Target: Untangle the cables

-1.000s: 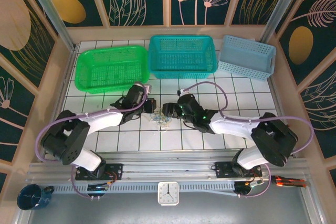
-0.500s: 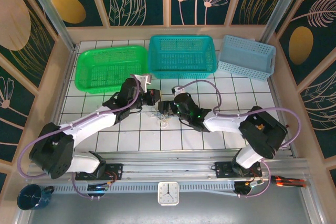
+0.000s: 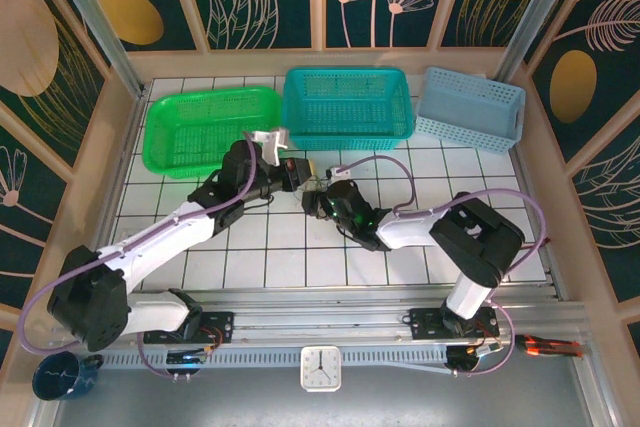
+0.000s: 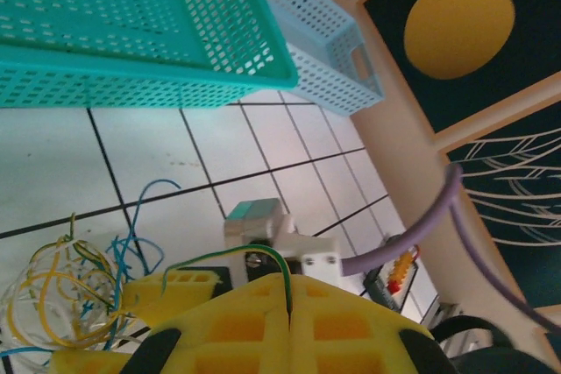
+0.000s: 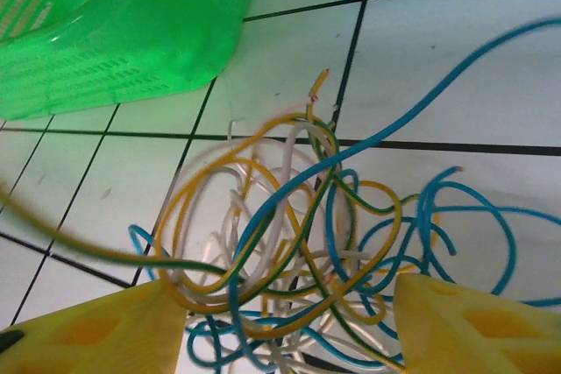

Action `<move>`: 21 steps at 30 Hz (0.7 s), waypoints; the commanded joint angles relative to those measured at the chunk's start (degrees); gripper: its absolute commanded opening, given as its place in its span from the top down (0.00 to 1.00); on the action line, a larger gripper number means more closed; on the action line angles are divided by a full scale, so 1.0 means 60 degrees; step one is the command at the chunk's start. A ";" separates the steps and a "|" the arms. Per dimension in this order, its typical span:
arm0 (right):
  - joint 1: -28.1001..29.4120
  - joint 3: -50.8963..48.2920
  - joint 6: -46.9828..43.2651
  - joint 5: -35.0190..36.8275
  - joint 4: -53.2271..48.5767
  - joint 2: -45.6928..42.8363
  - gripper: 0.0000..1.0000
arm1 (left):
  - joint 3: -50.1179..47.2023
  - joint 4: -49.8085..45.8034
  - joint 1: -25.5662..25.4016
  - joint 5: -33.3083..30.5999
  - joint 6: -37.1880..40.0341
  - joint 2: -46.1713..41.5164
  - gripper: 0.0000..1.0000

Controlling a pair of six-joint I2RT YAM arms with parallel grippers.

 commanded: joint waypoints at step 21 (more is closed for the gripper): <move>0.0117 -0.2215 -0.0374 -0.0061 -0.0118 -0.3942 0.25 | 0.0018 0.0884 -0.0071 0.0245 -0.0632 -0.0120 1.00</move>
